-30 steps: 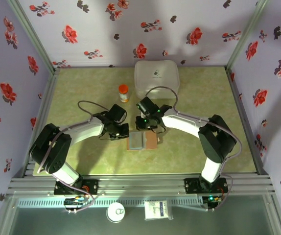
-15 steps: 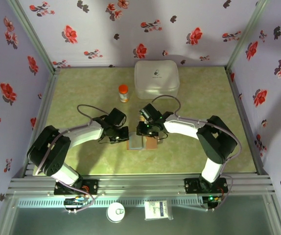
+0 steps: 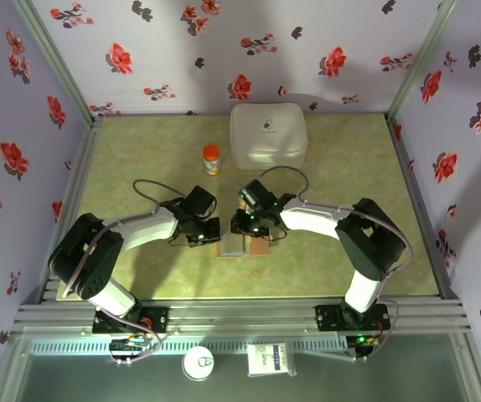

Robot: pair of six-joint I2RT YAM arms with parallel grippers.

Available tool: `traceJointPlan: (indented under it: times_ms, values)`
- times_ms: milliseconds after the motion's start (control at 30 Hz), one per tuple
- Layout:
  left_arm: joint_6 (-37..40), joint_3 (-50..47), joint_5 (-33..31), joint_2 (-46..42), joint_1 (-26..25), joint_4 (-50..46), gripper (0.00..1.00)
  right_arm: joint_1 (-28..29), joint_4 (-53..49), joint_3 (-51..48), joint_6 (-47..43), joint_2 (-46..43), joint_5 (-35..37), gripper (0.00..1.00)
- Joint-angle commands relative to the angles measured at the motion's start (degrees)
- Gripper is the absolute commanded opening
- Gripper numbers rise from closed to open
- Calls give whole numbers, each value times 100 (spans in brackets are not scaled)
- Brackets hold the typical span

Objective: Take the credit cards out of the card holder

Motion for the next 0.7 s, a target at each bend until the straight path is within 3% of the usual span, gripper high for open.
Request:
traceJointPlan:
  times_ms: [0,667]
  values:
    - [-67,-13,10,102,-33,-184,0,66,-11,-101,94,-107,-135,33]
    - [-31,120,-78,168,-23,-396,0,86,-393,-170,-20,-177,262,32]
